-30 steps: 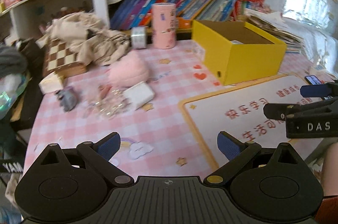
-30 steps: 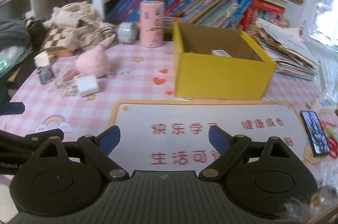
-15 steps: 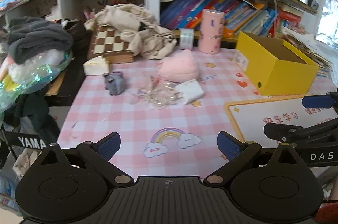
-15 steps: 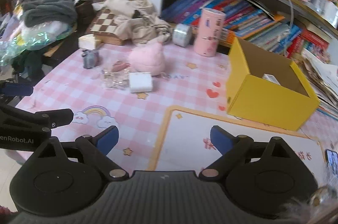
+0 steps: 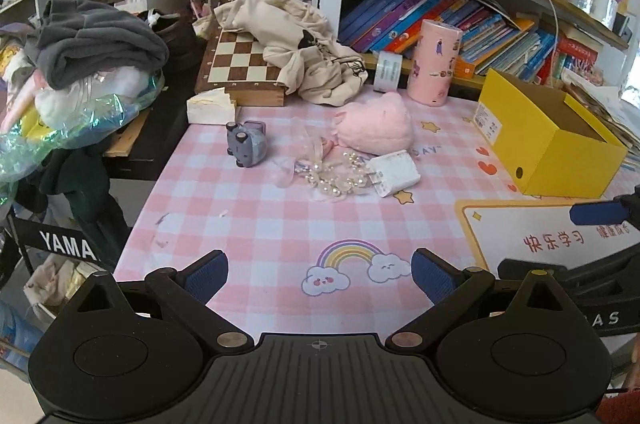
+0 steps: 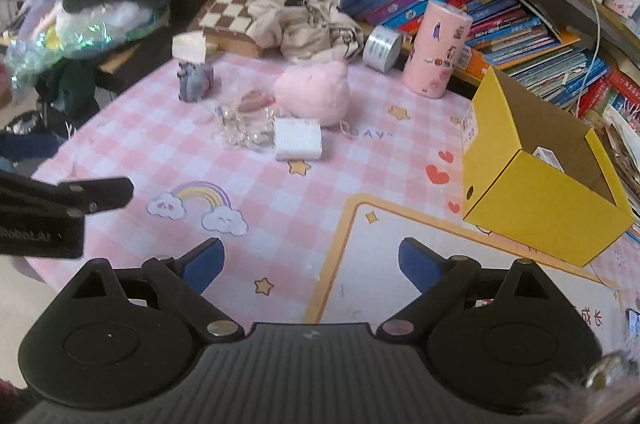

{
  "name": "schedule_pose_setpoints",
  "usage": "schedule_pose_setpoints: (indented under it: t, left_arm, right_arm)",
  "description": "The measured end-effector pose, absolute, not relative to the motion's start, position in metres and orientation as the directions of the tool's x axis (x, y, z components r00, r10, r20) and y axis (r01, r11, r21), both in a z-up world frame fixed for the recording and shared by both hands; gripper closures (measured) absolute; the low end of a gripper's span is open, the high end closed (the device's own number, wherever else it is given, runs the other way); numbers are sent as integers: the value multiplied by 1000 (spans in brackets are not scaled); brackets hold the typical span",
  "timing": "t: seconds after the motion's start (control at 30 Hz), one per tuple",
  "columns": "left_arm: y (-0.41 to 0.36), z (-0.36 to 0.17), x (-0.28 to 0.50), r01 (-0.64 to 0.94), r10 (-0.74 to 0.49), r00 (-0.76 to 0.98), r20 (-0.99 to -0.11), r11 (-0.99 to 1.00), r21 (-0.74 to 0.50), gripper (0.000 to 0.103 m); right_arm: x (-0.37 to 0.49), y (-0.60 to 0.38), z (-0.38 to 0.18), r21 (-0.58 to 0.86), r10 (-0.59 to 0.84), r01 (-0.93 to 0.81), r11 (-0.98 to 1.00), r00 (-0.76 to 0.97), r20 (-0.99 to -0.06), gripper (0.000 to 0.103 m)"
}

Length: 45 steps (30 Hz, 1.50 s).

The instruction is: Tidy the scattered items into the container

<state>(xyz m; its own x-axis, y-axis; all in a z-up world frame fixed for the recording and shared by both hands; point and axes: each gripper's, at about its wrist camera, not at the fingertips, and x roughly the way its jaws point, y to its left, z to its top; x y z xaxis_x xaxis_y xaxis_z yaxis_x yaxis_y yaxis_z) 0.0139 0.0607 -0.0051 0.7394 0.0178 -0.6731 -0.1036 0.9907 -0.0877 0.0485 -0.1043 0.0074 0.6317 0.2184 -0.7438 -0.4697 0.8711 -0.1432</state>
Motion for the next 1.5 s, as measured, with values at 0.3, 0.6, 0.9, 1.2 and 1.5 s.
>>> schedule_pose_setpoints:
  t: [0.3, 0.6, 0.9, 1.2, 1.5]
  left_arm:
    - [62, -15, 38, -123, 31, 718, -695, 989, -83, 3]
    - [62, -27, 72, -153, 53, 685, -727, 986, -73, 3]
    - [76, -34, 116, -203, 96, 681, -726, 977, -61, 4]
    - [86, -45, 153, -229, 126, 666, -735, 973, -41, 5]
    - [91, -51, 172, -249, 134, 657, -742, 968, -45, 6]
  right_arm:
    - [76, -99, -7, -114, 257, -533, 838, 571, -779, 8]
    - [114, -93, -14, -60, 339, -597, 800, 533, -775, 8]
    - [168, -81, -22, -28, 401, -630, 776, 527, -749, 11]
    - [218, -70, -32, 30, 411, -593, 805, 520, -749, 18]
    - [242, -67, -44, 87, 440, -596, 799, 480, -759, 27]
